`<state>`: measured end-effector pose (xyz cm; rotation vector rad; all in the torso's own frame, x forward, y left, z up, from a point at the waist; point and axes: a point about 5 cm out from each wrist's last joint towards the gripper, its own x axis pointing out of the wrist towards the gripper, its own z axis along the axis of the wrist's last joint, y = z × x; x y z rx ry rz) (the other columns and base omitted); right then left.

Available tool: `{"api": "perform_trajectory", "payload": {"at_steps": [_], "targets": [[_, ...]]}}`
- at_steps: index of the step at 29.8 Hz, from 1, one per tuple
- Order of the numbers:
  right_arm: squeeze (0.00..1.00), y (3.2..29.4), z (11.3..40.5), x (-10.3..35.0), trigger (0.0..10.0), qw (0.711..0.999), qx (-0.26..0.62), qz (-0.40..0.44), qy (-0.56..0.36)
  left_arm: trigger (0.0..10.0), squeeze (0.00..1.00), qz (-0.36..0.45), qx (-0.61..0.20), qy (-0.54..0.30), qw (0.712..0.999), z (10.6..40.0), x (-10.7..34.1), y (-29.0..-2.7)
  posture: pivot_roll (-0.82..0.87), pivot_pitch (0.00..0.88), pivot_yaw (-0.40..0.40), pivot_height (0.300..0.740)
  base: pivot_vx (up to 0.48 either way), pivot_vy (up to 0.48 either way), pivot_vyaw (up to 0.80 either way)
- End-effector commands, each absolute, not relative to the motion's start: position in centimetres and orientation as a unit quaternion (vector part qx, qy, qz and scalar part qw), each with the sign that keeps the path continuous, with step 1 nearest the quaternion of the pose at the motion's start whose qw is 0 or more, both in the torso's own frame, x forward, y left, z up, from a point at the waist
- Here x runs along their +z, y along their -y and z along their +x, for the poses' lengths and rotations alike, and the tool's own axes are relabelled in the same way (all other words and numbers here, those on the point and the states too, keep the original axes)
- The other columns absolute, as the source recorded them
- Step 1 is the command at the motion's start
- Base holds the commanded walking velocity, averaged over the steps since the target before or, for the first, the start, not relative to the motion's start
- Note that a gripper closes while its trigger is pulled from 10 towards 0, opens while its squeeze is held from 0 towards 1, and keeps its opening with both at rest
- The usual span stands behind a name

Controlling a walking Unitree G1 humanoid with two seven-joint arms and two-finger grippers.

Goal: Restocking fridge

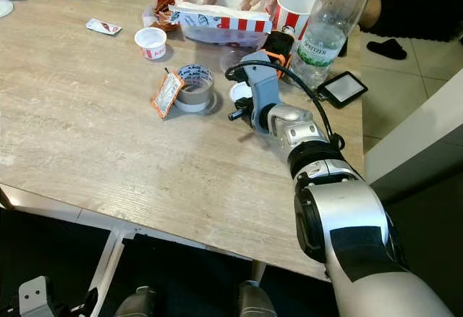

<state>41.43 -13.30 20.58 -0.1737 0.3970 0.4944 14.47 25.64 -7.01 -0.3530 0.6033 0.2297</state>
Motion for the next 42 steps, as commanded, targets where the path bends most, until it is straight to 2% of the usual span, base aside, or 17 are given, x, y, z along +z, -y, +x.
{"api": "perform_trajectory", "payload": {"at_steps": [1, 6, 12, 17, 24, 28, 29, 30, 32, 35, 36, 37, 38, 40, 42], "targets": [[0.0, 14.0, 40.7, 18.4, 0.0, 0.937, 0.242, -0.064, -0.245, 10.0, 0.0, -0.179, 0.133, -0.318, 0.922, 12.9, -7.7, -25.9, 0.01, 0.262, -0.051, 0.74, 0.0, 0.0, 0.0], [0.0, 14.2, 40.9, 19.3, 0.0, 0.941, 0.245, -0.038, -0.228, 10.0, 0.0, -0.179, 0.144, -0.316, 0.92, 12.8, -7.6, -26.4, 0.01, 0.25, -0.052, 0.74, 0.0, 0.0, 0.0], [0.0, 14.8, 41.4, 22.2, 0.0, 0.948, 0.273, 0.034, -0.162, 10.0, 0.0, -0.184, 0.151, -0.308, 0.921, 13.7, -7.3, -26.5, 0.0, 0.223, -0.054, 0.74, 0.0, 0.0, 0.0], [0.0, 15.2, 41.4, 24.4, 0.0, 0.934, 0.325, 0.098, -0.109, 10.0, 0.0, -0.188, 0.151, -0.301, 0.923, 14.7, -7.0, -26.3, -0.01, 0.197, -0.051, 0.74, 0.0, 0.0, 0.0], [0.0, 14.8, 40.4, 25.3, 0.0, 0.883, 0.445, 0.14, -0.047, 10.0, 0.0, -0.192, 0.153, -0.293, 0.924, 15.8, -6.7, -26.3, -0.01, 0.17, -0.043, 0.74, 0.0, 0.0, 0.0], [0.0, 14.8, 40.1, 25.0, 0.0, 0.873, 0.464, 0.146, -0.041, 10.0, 0.0, -0.193, 0.154, -0.293, 0.924, 15.9, -6.6, -26.4, -0.01, 0.165, -0.04, 0.74, 0.0, 0.0, 0.0], [0.0, 14.7, 39.6, 24.5, 0.0, 0.851, 0.5, 0.158, -0.022, 10.0, 0.0, -0.193, 0.155, -0.294, 0.923, 16.0, -6.6, -26.4, -0.01, 0.158, -0.033, 0.74, 0.0, 0.0, 0.0], [0.0, 14.7, 39.6, 24.5, 0.0, 0.851, 0.5, 0.158, -0.022, 10.0, 0.0, -0.193, 0.155, -0.294, 0.923, 16.0, -6.6, -26.4, -0.01, 0.158, -0.033, 0.74, 0.0, 0.0, 0.0], [0.0, 14.5, 39.0, 24.2, 0.0, 0.828, 0.532, 0.175, -0.002, 10.0, 0.0, -0.193, 0.155, -0.296, 0.922, 16.1, -6.6, -26.5, -0.01, 0.153, -0.029, 0.74, 0.0, 0.0, 0.0], [0.0, 14.3, 38.7, 23.9, 0.0, 0.816, 0.548, 0.183, 0.007, 10.0, 0.0, -0.193, 0.154, -0.302, 0.921, 16.0, -6.7, -26.4, -0.01, 0.147, -0.024, 0.74, 0.0, 0.0, 0.0], [0.0, 13.6, 38.0, 23.7, 0.0, 0.787, 0.577, 0.214, 0.036, 10.0, 0.0, -0.19, 0.156, -0.321, 0.915, 15.6, -7.1, -26.2, -0.01, 0.135, -0.014, 0.74, 0.0, 0.0, 0.0], [0.0, 13.4, 37.7, 23.6, 0.0, 0.776, 0.587, 0.227, 0.048, 10.0, 0.0, -0.19, 0.157, -0.328, 0.912, 15.3, -7.2, -26.1, -0.01, 0.135, -0.014, 0.74, 0.0, 0.0, 0.0], [0.0, 13.4, 37.7, 23.6, 0.0, 0.776, 0.587, 0.227, 0.048, 10.0, 0.0, -0.19, 0.157, -0.328, 0.912, 15.3, -7.2, -26.1, -0.01, 0.135, -0.014, 0.74, 0.0, 0.0, 0.0], [0.0, 12.6, 37.0, 23.6, 0.0, 0.749, 0.61, 0.248, 0.07, 10.0, 0.0, -0.188, 0.156, -0.349, 0.905, 14.8, -7.7, -25.8, -0.01, 0.123, -0.009, 0.74, 0.0, 0.0, 0.0], [0.0, 12.3, 36.7, 23.6, 0.0, 0.74, 0.616, 0.257, 0.077, 10.0, 0.0, -0.187, 0.154, -0.356, 0.903, 14.6, -7.9, -25.6, -0.01, 0.122, -0.007, 0.74, 0.0, 0.0, 0.0]]}}
